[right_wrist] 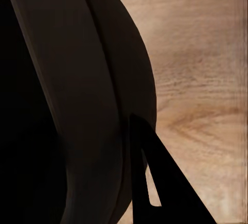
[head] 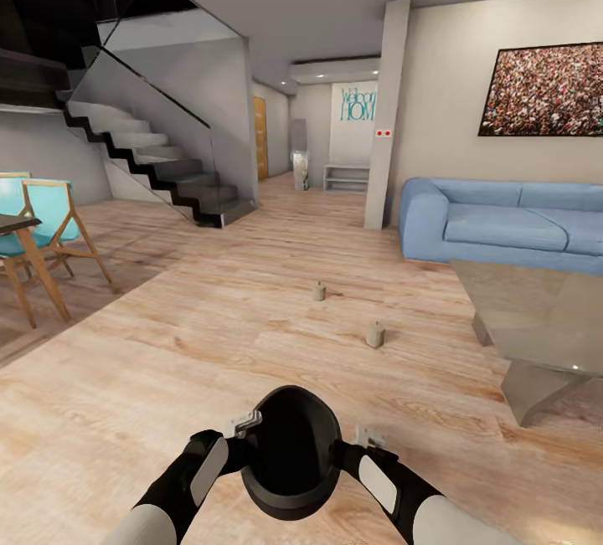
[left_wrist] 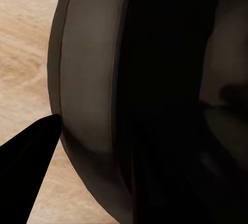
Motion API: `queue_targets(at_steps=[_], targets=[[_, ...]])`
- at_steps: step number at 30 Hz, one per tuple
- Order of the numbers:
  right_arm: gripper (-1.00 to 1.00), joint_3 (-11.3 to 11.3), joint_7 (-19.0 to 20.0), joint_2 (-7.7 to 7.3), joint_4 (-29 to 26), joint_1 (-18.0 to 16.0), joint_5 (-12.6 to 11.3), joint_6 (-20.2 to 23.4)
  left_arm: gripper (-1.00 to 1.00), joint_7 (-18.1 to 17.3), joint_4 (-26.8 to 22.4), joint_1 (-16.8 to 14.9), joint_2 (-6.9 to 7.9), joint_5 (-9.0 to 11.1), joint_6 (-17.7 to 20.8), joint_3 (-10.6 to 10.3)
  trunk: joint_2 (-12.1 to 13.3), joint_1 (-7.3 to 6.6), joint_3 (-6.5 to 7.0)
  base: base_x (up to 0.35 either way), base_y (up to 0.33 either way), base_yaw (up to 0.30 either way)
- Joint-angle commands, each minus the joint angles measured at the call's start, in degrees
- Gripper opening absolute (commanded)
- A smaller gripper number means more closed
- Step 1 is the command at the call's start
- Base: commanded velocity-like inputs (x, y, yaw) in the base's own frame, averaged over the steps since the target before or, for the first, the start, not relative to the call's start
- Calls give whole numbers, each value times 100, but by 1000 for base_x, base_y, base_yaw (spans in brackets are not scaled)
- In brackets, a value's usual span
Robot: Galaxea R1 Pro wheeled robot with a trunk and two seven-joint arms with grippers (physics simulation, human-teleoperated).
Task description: Place each of the two pumpkins and all three candles from the living room inside a cabinet in the living room (use any cabinet), then make sure every cabinet is closed, and position the cauldron so it is next to a table in the living room.
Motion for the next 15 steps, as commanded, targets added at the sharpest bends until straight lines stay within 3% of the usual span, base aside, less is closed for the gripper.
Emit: queue_targets(at_steps=[1,15], targets=[[-100,-12,6,-7,-473,-8,-61,-26,-100,62,-8,2,210,40,28,-14,-3,-2,-5,5,1,-286],[-100,-21,6,-7,-473,-8,-61,-26,-100,62,-13,2,211,40,28,-14,-3,-2,10,1,0,-286]])
